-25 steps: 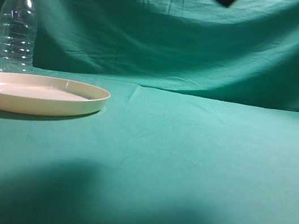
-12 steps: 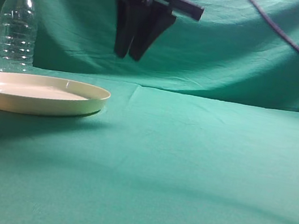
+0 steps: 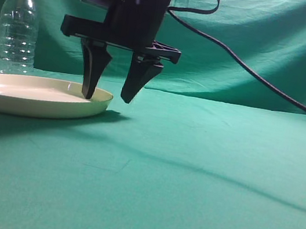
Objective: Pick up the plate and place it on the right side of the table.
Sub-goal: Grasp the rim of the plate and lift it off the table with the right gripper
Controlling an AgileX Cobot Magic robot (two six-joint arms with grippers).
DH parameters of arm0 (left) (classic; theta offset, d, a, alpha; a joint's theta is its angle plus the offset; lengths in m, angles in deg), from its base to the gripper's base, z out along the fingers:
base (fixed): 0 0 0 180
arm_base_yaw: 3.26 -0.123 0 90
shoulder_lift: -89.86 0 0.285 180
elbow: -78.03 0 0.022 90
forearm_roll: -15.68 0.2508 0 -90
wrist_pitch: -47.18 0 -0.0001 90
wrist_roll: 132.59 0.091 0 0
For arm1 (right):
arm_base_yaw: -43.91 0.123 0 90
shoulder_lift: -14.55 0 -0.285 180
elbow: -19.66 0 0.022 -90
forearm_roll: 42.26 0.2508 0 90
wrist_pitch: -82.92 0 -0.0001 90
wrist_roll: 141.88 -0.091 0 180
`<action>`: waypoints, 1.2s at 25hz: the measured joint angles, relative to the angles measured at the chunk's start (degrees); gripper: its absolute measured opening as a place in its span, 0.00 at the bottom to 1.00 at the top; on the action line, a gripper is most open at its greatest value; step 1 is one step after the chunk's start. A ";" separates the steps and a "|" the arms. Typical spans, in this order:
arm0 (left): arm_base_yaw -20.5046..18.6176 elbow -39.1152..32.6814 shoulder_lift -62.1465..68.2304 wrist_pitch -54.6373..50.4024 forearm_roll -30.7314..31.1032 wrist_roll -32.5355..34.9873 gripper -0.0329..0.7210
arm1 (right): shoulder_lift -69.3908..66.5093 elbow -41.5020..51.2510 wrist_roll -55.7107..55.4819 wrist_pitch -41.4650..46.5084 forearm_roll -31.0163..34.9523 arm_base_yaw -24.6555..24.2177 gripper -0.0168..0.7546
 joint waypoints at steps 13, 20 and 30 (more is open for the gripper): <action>0.00 0.00 0.00 0.00 0.00 0.00 0.04 | -3.13 -0.20 0.00 -5.44 -0.13 0.81 0.47; 0.00 0.00 0.00 0.00 0.00 0.00 0.04 | -3.24 -0.56 -1.46 -7.07 -0.81 0.71 0.10; 0.00 0.00 0.00 0.00 0.00 0.00 0.04 | 1.38 -8.31 -4.89 2.63 -7.01 -0.88 0.02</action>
